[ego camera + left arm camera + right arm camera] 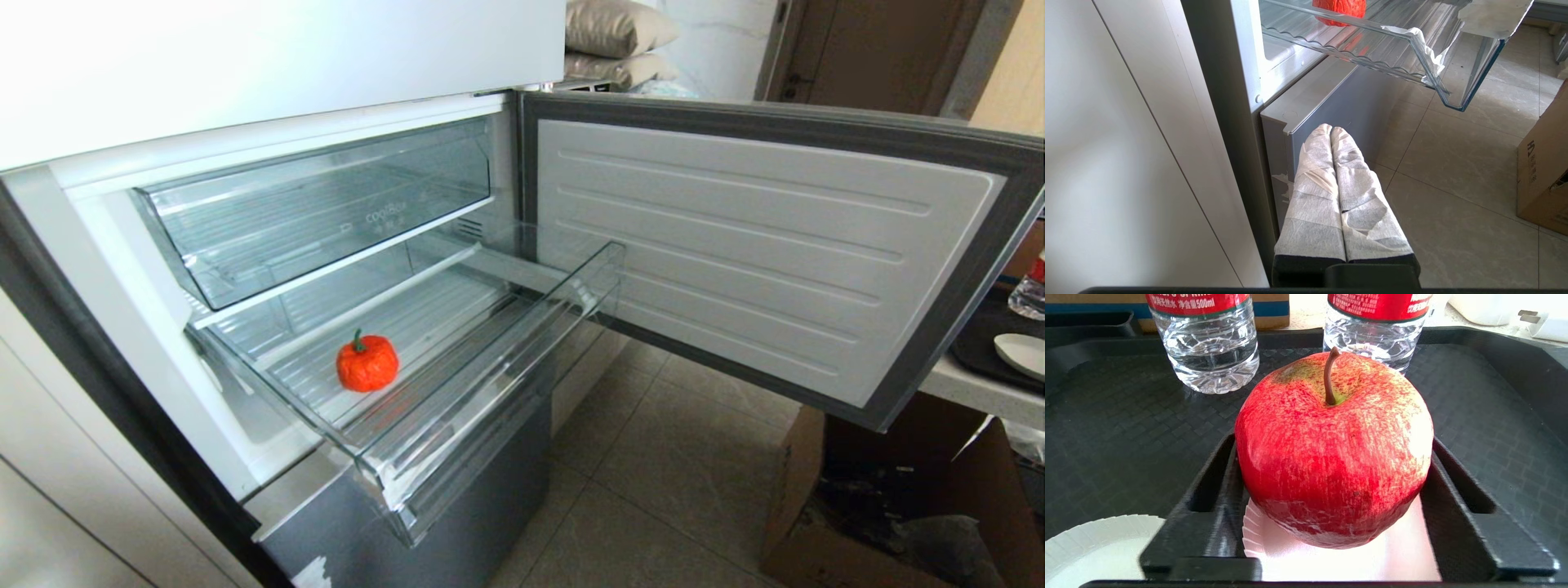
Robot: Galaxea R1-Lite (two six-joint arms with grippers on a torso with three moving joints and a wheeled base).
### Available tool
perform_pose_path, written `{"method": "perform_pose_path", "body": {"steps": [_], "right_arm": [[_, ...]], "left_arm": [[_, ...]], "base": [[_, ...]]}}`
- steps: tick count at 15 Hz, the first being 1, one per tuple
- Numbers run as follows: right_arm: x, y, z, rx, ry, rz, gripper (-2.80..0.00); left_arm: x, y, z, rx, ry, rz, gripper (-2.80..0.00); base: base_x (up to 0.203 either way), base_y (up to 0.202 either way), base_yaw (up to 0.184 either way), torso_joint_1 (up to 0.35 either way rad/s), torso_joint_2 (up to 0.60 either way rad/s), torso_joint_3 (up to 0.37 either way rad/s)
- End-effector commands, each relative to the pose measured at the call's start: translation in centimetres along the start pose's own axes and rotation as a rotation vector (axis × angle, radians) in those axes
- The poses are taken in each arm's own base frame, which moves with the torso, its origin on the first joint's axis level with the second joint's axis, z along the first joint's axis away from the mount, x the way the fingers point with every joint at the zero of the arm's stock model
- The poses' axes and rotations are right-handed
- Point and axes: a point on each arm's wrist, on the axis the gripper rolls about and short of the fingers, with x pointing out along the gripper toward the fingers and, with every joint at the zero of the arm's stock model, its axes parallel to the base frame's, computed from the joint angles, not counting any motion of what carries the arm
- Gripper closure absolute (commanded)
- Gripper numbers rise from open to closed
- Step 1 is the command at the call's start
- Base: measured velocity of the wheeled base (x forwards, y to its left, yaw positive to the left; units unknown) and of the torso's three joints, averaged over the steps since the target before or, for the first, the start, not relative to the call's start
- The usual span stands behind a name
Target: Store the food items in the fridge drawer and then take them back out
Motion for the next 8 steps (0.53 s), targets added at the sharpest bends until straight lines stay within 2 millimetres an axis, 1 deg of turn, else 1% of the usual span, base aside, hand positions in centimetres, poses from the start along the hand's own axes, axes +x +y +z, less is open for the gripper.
{"method": "perform_pose_path", "body": {"steps": [1, 2, 3, 5, 7, 8], "right_arm": [[-0.1, 0.0, 0.2, 0.0, -0.008, 0.001, 0.0], [-0.2, 0.0, 0.3, 0.0, -0.006, 0.0, 0.0], [-0.6, 0.0, 1.0, 0.001, -0.016, -0.007, 0.0], [-2.7, 0.0, 2.9, 0.003, -0.018, -0.014, 0.0], [-6.7, 0.1, 5.1, 0.004, -0.007, -0.022, 0.0], [-9.4, 0.3, 6.6, 0.005, -0.013, -0.031, 0.0]], "left_arm": [[0.0, 0.0, 0.0, 0.0, 0.001, 0.0, 0.0], [0.0, 0.0, 0.0, 0.0, 0.0, 0.0, 0.0], [0.0, 0.0, 0.0, 0.0, 0.0, 0.0, 0.0], [0.0, 0.0, 0.0, 0.0, 0.0, 0.0, 0.0], [0.0, 0.0, 0.0, 0.0, 0.0, 0.0, 0.0], [0.0, 0.0, 0.0, 0.0, 0.0, 0.0, 0.0]], "base": [[0.0, 0.0, 0.0, 0.0, 0.0, 0.0], [0.0, 0.0, 0.0, 0.0, 0.0, 0.0], [0.0, 0.0, 0.0, 0.0, 0.0, 0.0], [0.0, 0.0, 0.0, 0.0, 0.0, 0.0], [0.0, 0.0, 0.0, 0.0, 0.0, 0.0], [0.0, 0.0, 0.0, 0.0, 0.0, 0.0]]}}
